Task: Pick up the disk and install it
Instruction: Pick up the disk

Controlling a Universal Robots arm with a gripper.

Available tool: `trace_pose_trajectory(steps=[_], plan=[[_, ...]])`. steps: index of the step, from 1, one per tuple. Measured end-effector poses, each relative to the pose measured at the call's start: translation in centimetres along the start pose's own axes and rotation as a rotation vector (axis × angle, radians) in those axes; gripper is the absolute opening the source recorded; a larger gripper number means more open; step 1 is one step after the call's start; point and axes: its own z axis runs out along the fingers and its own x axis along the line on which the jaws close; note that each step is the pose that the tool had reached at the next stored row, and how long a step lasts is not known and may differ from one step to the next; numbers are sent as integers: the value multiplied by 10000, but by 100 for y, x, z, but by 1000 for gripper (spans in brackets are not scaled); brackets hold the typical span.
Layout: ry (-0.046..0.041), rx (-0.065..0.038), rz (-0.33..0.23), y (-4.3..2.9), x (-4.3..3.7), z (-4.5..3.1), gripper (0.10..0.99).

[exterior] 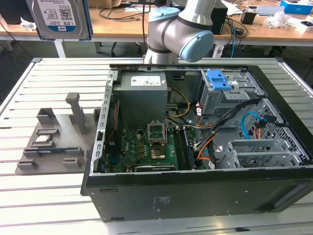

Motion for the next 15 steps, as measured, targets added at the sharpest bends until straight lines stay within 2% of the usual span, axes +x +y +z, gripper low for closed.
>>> trace_pose_trajectory(steps=[5,7,9,15], plan=[[0,0,0,-143,0,-1,365],[1,-1,1,-177,0,0,365],[0,-1,1,-249,0,2,365],[0,-1,1,-357,-1,6,365]])
